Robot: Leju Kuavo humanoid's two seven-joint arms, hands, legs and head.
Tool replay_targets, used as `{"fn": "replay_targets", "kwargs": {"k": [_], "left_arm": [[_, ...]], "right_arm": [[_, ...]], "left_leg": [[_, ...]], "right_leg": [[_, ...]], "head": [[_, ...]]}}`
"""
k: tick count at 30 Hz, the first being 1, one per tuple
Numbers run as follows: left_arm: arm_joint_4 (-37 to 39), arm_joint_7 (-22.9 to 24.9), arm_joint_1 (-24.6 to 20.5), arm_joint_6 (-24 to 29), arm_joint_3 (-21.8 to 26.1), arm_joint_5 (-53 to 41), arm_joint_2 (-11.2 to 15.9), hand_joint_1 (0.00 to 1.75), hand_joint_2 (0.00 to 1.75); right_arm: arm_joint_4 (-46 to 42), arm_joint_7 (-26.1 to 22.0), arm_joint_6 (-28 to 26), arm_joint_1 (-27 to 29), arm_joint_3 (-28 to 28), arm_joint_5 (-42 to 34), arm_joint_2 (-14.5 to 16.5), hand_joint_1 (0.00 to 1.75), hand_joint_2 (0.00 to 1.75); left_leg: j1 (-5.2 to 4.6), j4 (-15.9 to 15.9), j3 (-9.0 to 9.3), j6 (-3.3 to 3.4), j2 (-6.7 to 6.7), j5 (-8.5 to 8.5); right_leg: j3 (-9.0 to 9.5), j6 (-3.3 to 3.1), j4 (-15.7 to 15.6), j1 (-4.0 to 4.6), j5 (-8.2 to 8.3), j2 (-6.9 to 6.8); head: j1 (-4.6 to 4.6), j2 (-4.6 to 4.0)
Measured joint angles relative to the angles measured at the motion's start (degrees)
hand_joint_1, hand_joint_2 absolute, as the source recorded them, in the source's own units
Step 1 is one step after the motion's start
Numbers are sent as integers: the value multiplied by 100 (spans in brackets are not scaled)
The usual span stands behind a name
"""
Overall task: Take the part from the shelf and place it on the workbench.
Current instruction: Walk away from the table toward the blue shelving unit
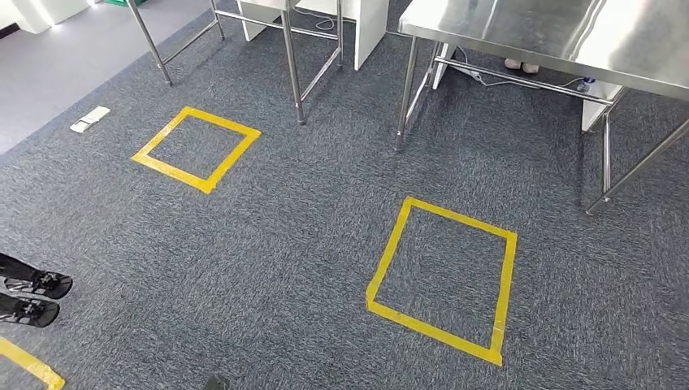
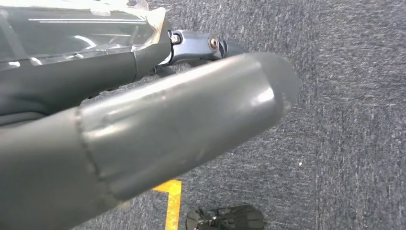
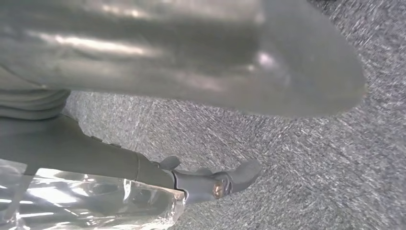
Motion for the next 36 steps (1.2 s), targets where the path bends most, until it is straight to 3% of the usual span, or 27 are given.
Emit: {"fn": "replay_targets", "kwargs": {"k": [2, 3, 6, 7, 8, 9, 11, 13, 16, 18, 20, 22, 24, 25, 27, 29, 31, 33, 35, 36], "left_arm": [[0, 24, 20, 2, 0, -1, 14, 0, 0], [0, 36, 27, 3, 0, -4, 19, 0, 0], [0, 48, 35, 2, 0, -19, 20, 0, 0], [0, 46, 40, 2, 0, -15, 20, 0, 0], [0, 44, 45, 2, 1, -2, 22, 0, 0], [0, 43, 50, 4, 1, 11, 27, 0, 0], [-1, 38, 51, 16, 2, 43, 35, 0, 0], [-1, 31, 52, 33, 4, 75, 34, 0, 0], [0, 26, 77, 45, 10, 100, 33, 0, 0], [0, 30, 87, 45, 11, 98, 36, 0, 0], [-1, 35, 79, 45, 11, 91, 41, 0, 0], [-1, 46, 70, 42, 10, 82, 44, 0, 0], [0, 72, 73, 38, 9, 60, 44, 0, 0], [0, 87, 72, 37, 9, 46, 45, 0, 0], [0, 110, 64, 37, 9, 30, 44, 0, 0], [-1, 124, 57, 37, 9, 25, 44, 0, 0], [-1, 131, 57, 37, 9, 24, 45, 0, 0], [-1, 132, 59, 37, 9, 24, 54, 0, 0], [-1, 129, 58, 37, 8, 24, 62, 0, 0], [0, 128, 57, 37, 8, 24, 61, 0, 0]], "right_arm": [[0, 0, 12, -3, 6, 2, 12, 0, 0], [0, 0, 15, -1, 8, -1, 17, 0, 0], [0, -6, 15, 22, 9, -6, 21, 0, 0], [0, -13, 15, 28, 9, -1, 26, 0, 0], [0, -24, 15, 29, 10, 11, 33, 0, 0], [0, -38, 15, 30, 15, 31, 44, 0, 0], [0, -66, 16, 28, 43, 86, 62, 0, 0], [1, -78, 20, 26, 89, 136, 74, 0, 0], [2, -91, 31, 13, 141, 159, 84, 0, 0], [2, -102, 28, 3, 152, 150, 84, 0, 0], [2, -108, 22, 0, 154, 137, 88, 0, 0], [2, -111, 20, 4, 155, 123, 98, 0, 0], [2, -109, 20, 2, 155, 108, 101, 0, 0], [2, -106, 20, -5, 155, 100, 100, 0, 0], [2, -96, 20, -34, 155, 97, 97, 0, 0], [2, -80, 21, -78, 157, 103, 97, 0, 0], [2, -65, 22, -116, 163, 108, 101, 0, 0], [2, -60, 22, -137, 175, 109, 109, 0, 0], [1, -59, 21, -137, 189, 109, 113, 0, 0], [1, -59, 20, -134, 195, 109, 111, 0, 0]], "left_leg": [[4, 113, -55, -50, 107, -83], [10, 301, -140, -81, 208, -209], [70, 1338, -645, -174, 436, -722], [94, 1569, -769, -202, 457, -775], [117, 1599, -793, -225, 475, -722], [139, 1408, -701, -241, 502, -575], [165, 649, -303, -254, 665, -232], [152, 142, -29, -212, 787, -88], [96, 60, -6, -91, 682, -77], [94, 18, 6, -10, 614, -39], [102, -2, 1, 59, 546, -12], [87, -1, -15, 98, 449, -3], [72, 4, -20, 105, 343, -1], [68, 7, -16, 106, 286, 0], [66, 12, -4, 98, 186, 2], [44, 24, 3, 61, 112, -7], [30, 26, -3, 0, 72, -9], [44, 65, -36, -61, 103, -38], [55, 421, -203, -121, 274, -276], [63, 775, -370, -151, 372, -475]], "right_leg": [[25, -72, -25, -49, 29, -62], [36, -117, -39, -74, 40, -103], [46, -189, -43, -69, 31, -237], [46, -191, -43, -69, 28, -284], [47, -189, -42, -71, 23, -324], [53, -183, -42, -77, 17, -361], [81, -142, -36, -72, -10, -426], [106, -75, -30, -30, -47, -483], [141, 36, -56, 18, -68, -586], [112, 85, 25, 5, -134, -545], [-106, 56, 494, -21, -389, -369], [-479, 18, 1268, -20, -721, -233], [-683, 53, 1651, -15, -801, -189], [-630, 93, 1517, -14, -697, -175], [-279, 155, 736, -24, -345, -95], [-14, 123, 99, -12, -92, -8], [31, 31, -6, 19, -44, -15], [66, -55, -25, -23, -13, -71], [86, -141, -51, -69, 14, -144], [87, -165, -52, -58, 13, -185]], "head": [[-9, 0], [-26, 0], [-58, 0], [-56, 0], [-59, 0], [-58, 0], [-64, 0], [-53, 0], [-22, 0], [-20, 0], [-2, 0], [13, 0], [11, 0], [12, 0], [15, 0], [13, 0], [9, 0], [8, 0], [-14, 0], [-24, 0]]}}
